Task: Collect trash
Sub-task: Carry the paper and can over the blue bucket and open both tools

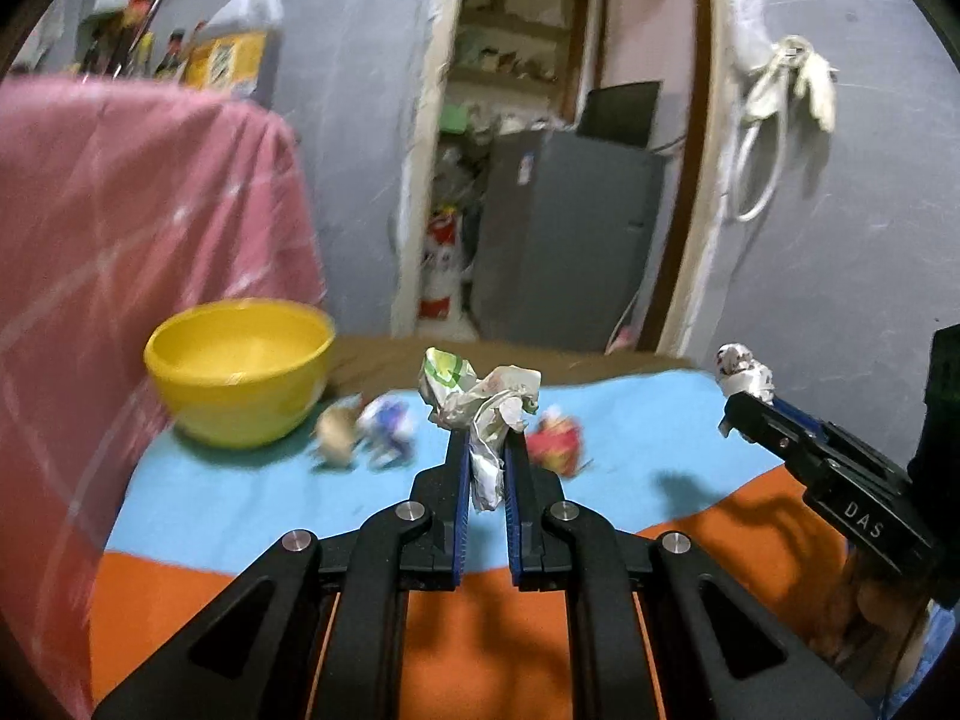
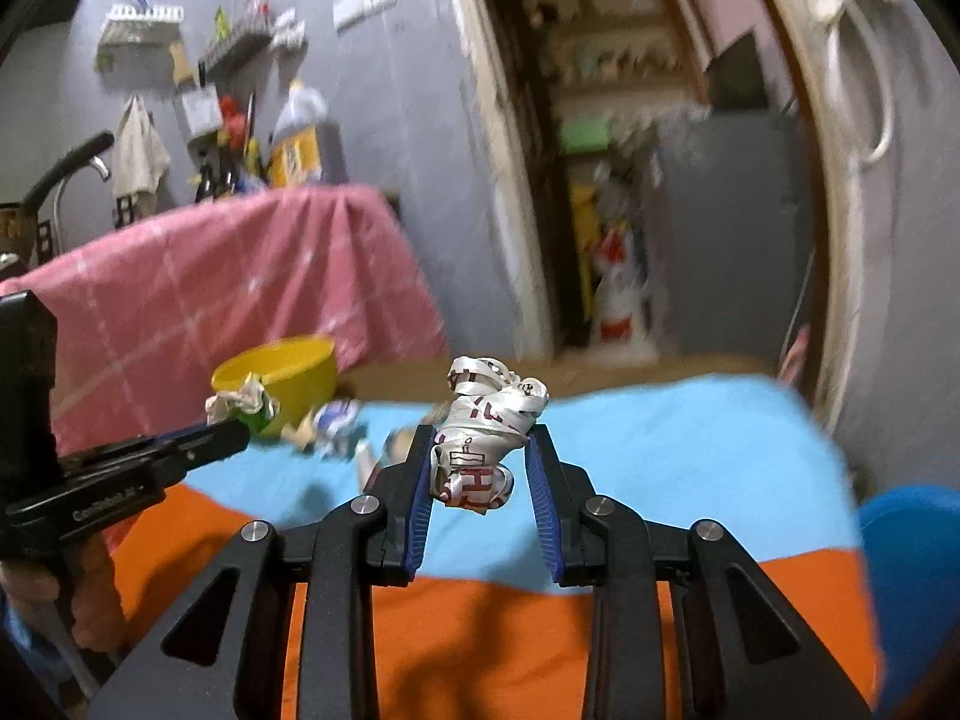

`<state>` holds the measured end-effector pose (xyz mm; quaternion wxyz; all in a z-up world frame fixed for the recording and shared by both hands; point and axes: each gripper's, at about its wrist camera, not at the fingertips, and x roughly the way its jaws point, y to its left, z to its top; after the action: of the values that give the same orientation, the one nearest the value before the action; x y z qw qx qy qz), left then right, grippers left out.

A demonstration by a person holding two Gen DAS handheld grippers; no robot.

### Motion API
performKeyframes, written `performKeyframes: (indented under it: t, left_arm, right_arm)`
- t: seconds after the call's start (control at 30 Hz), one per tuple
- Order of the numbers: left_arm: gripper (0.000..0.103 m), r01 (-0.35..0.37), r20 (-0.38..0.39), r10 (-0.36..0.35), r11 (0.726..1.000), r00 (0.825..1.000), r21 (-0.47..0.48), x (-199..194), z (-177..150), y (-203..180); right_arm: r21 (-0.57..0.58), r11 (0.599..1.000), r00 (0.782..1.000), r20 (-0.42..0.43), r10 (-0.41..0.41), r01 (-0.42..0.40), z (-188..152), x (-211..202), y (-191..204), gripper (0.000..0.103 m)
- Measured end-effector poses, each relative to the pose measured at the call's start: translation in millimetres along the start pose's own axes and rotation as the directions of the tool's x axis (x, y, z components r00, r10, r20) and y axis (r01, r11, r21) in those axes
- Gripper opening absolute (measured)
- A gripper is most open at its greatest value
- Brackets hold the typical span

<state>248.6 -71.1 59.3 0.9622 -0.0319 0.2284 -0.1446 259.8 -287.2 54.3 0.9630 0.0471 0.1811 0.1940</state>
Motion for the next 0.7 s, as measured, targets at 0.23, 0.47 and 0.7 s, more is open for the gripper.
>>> performKeyframes:
  t: [0.23,0.47,0.7]
  left_arm:
    - [0.008,0.116,0.074,-0.123,0.990,0.990,0.085,0,26,-65]
    - [0.008,0.261,0.024,-0.266,0.955,0.964,0.143,22,32,-134]
    - [0.008,0.386,-0.138,-0.365,0.905,0.921,0.181,60,22,-206]
  right_arm:
    - [-0.002,0.987,0.970,0.183,-0.159,0.162,8,-56,-31,0.028]
    - [0.092,0.944,0.905,0.268,-0.331,0.318,8,-103,-76,0.028]
    - [0.204,0.871,0.846,0.219,-0.486,0.447,-1,-129,-126,0.028]
